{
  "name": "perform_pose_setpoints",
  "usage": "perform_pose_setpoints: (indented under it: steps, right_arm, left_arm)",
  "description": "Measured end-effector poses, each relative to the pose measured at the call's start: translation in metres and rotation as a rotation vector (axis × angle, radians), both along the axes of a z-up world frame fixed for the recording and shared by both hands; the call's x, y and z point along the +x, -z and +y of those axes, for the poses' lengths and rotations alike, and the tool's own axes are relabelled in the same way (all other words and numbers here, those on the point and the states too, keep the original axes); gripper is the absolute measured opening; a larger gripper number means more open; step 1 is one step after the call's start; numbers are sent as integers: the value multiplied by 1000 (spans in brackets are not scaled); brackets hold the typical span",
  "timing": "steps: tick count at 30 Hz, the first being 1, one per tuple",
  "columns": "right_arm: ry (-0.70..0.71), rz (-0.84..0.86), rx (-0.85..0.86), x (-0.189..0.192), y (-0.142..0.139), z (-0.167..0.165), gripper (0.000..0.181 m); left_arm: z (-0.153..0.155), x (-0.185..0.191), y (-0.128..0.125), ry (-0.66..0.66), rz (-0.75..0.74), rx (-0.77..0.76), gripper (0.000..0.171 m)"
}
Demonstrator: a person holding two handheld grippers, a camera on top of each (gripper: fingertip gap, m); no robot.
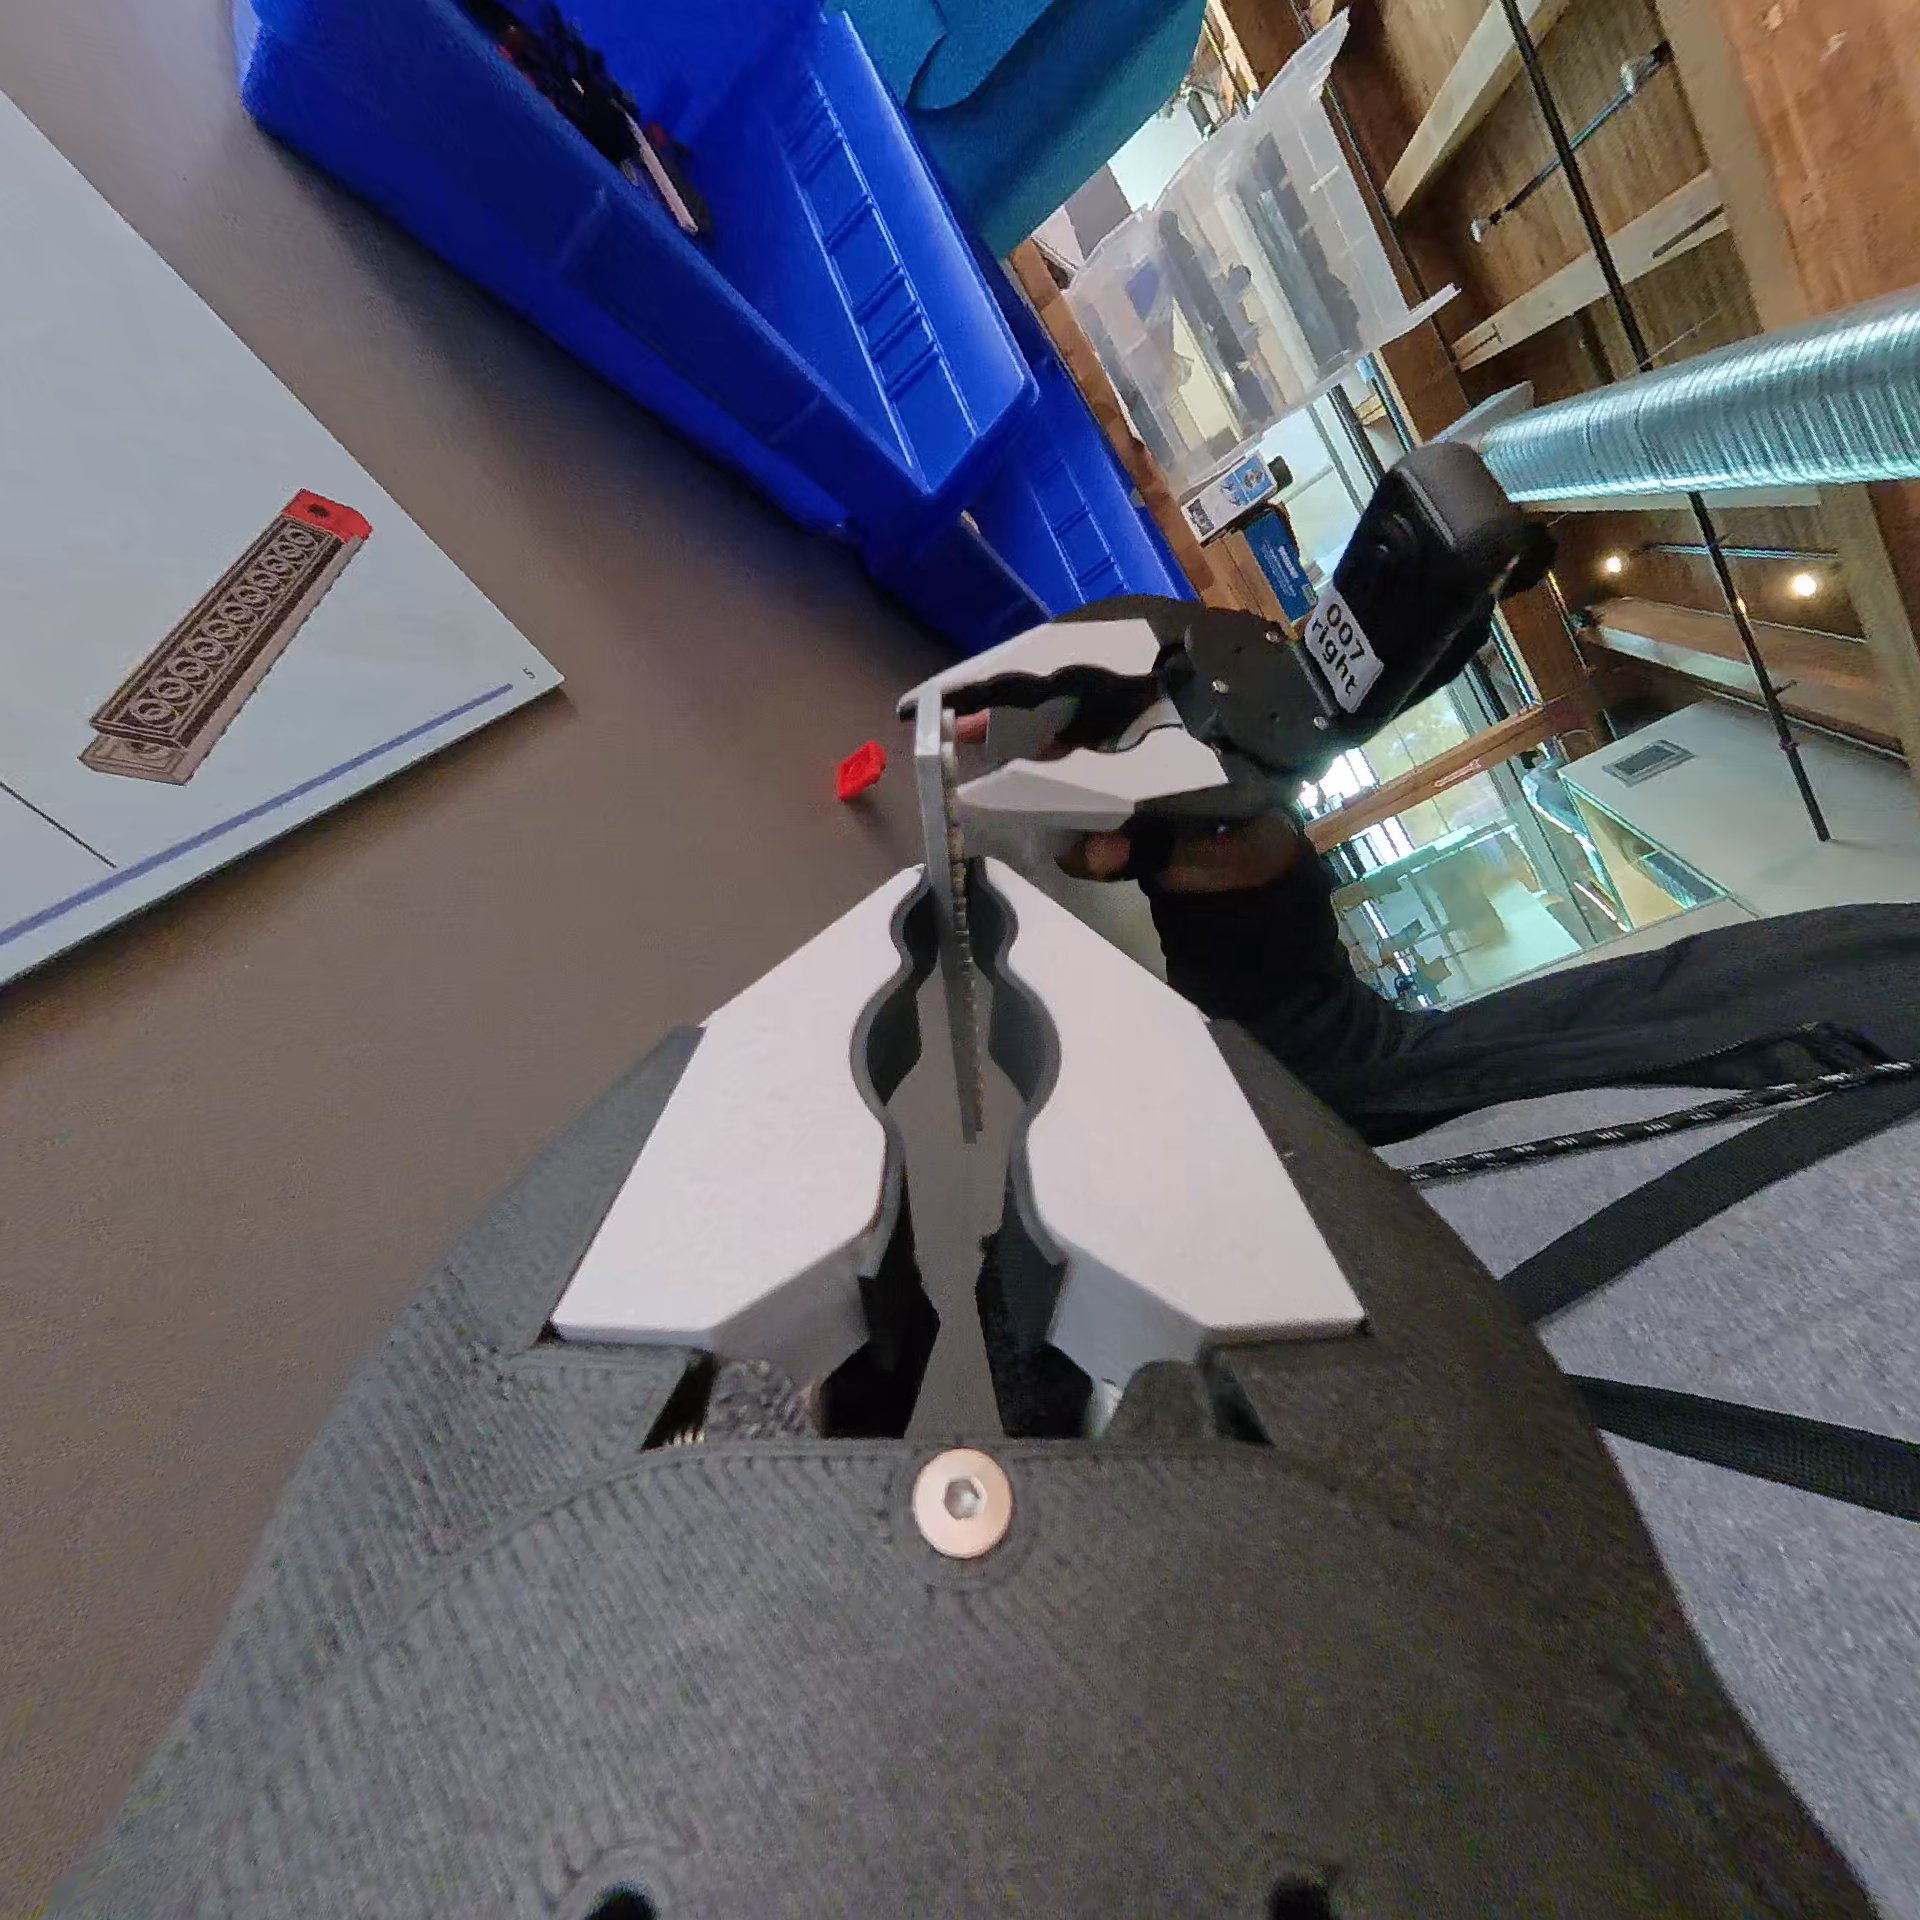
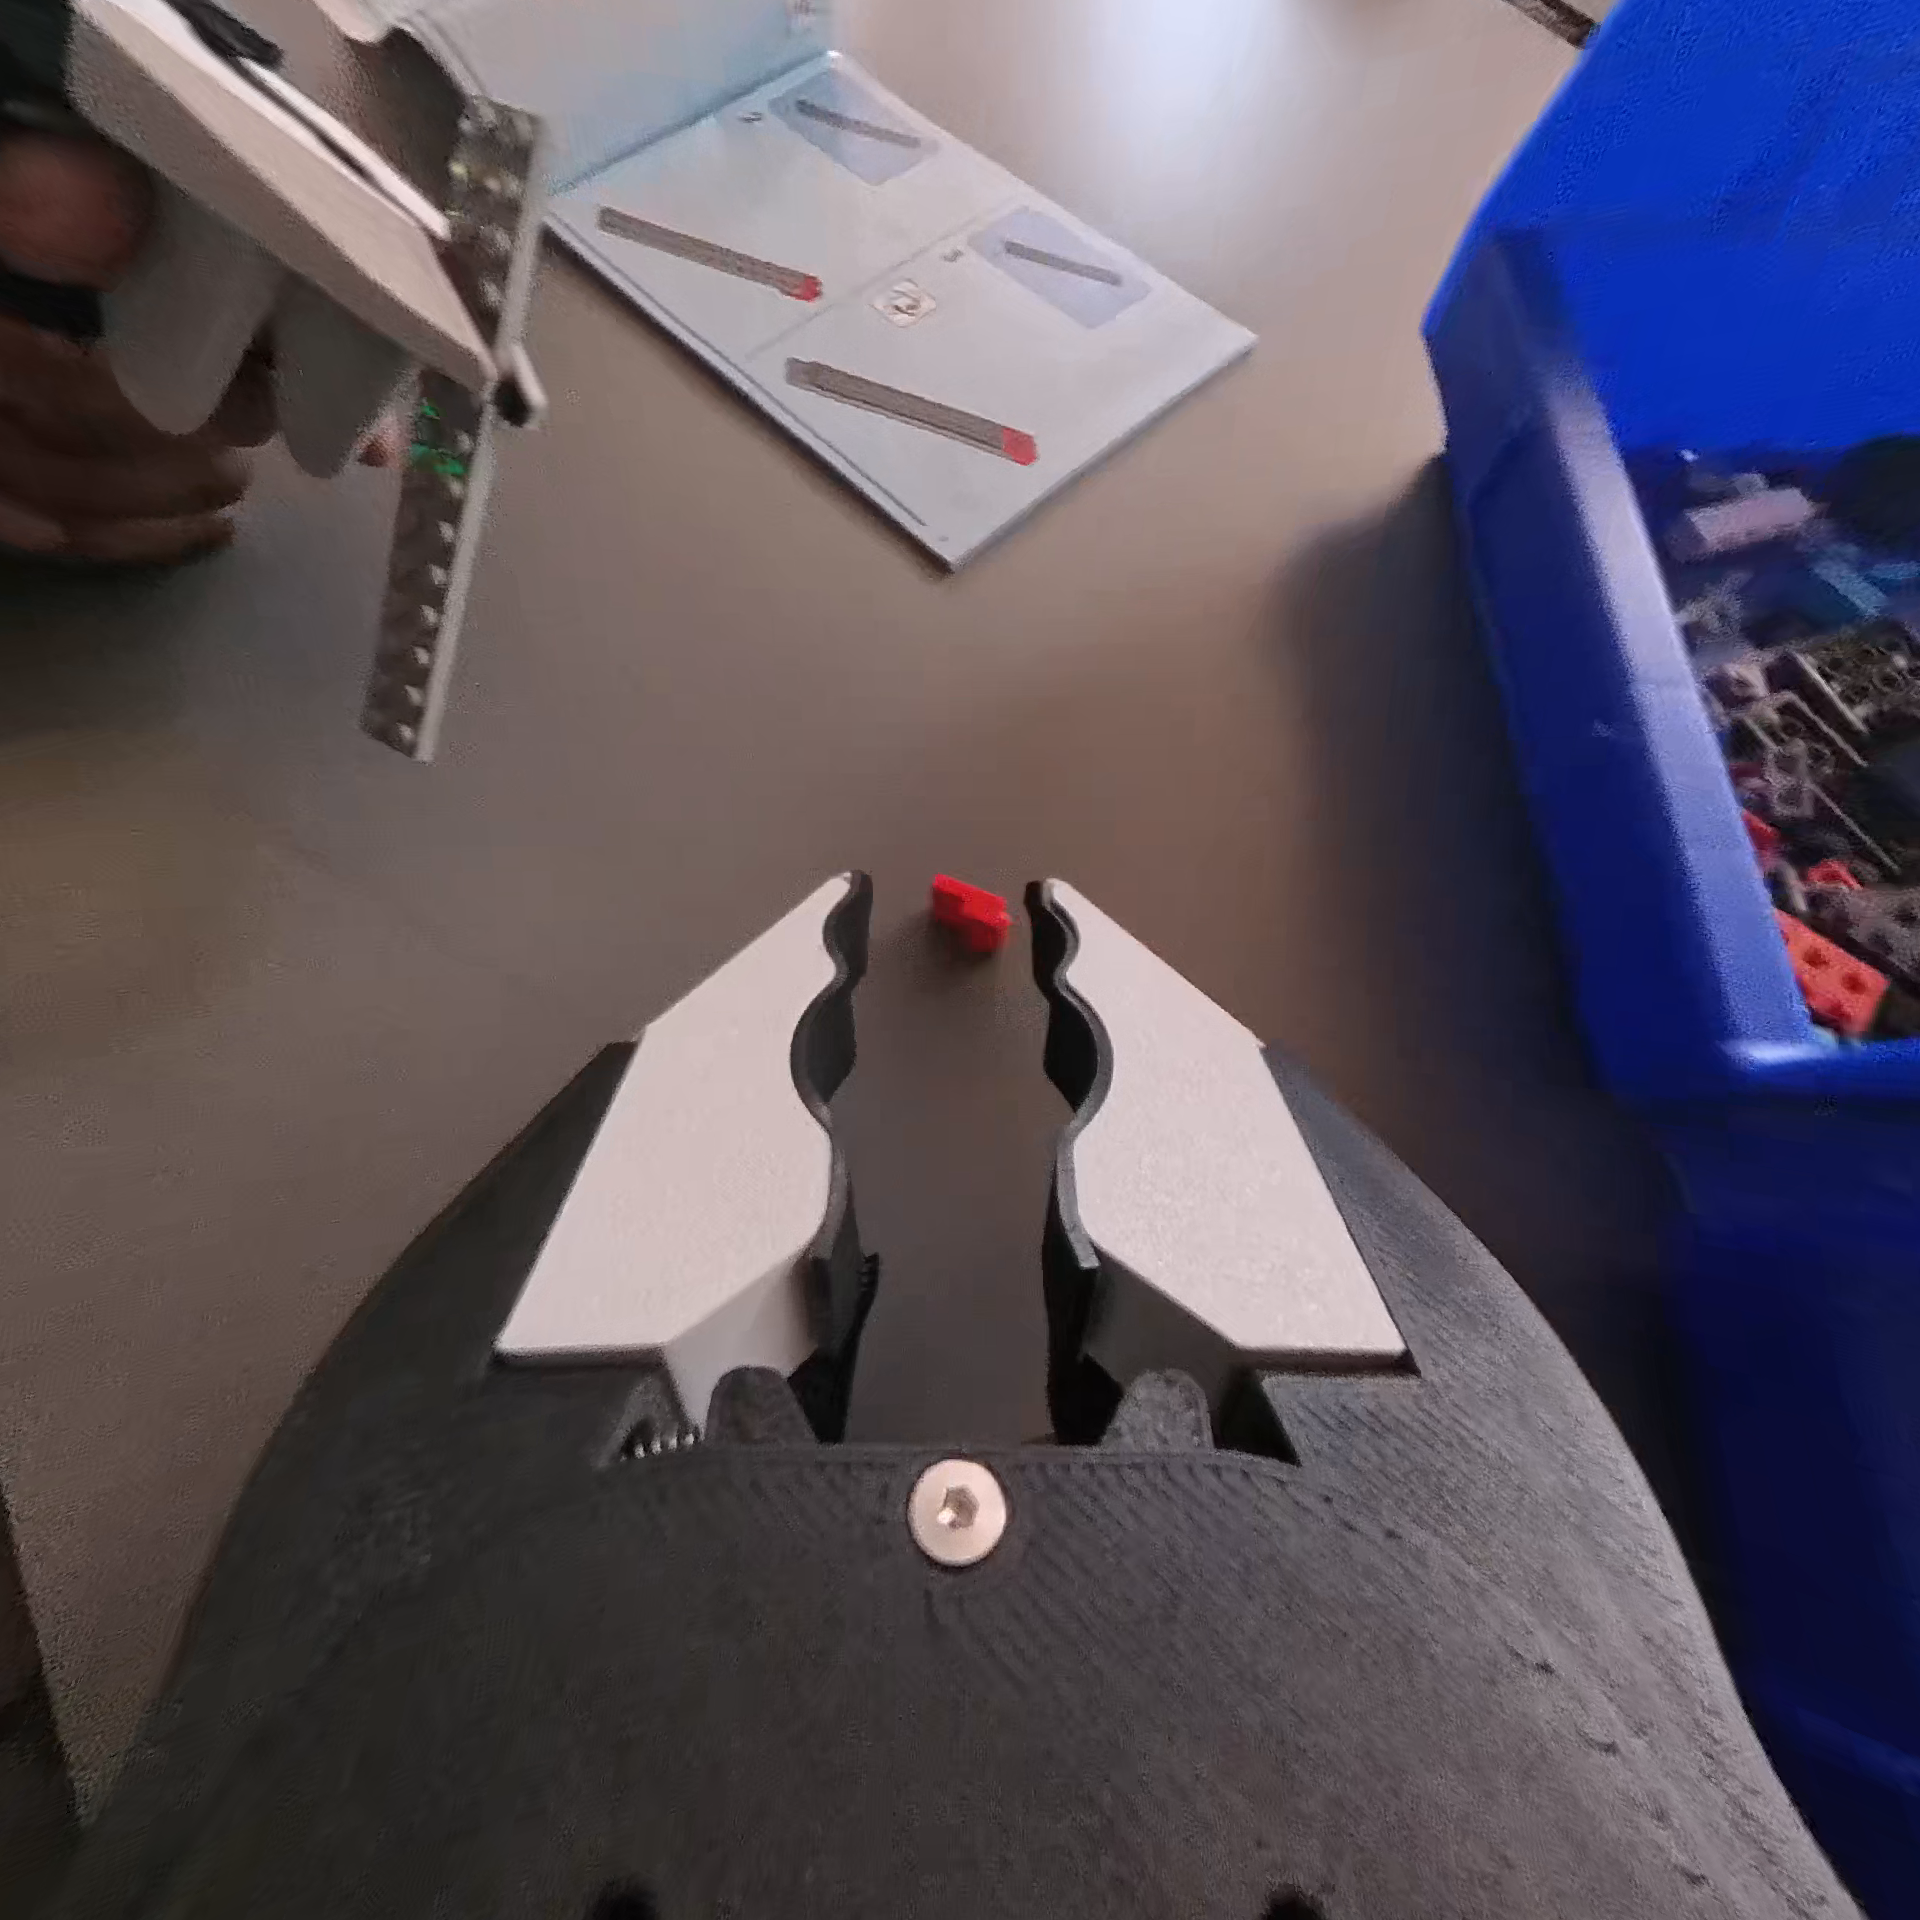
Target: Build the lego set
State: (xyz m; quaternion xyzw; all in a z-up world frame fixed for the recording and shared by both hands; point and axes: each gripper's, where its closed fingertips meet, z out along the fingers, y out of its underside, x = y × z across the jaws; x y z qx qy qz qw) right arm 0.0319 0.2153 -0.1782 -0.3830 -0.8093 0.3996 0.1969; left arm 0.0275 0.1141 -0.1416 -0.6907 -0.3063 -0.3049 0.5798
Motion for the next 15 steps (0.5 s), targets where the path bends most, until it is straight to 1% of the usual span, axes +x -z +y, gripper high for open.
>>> perform_pose_setpoints:
  steps: [4, 8, 12, 15]
  right_arm:
    - [38, -24, -19, -1, 5, 20, 34]
    - [16, -58, -41, -2, 10, 26, 35]
    - [-20, -53, 36, -7, 17, 31, 33]
    - [-53, -46, 93, -12, 21, 31, 29]
  left_arm:
    - [2, 2, 1, 18, 1, -6, 4]
    - [2, 3, 1, 20, 1, -5, 4]
    - [2, 3, 1, 32, -7, -3, 4]
    - [3, 1, 0, 44, 3, -7, 4]
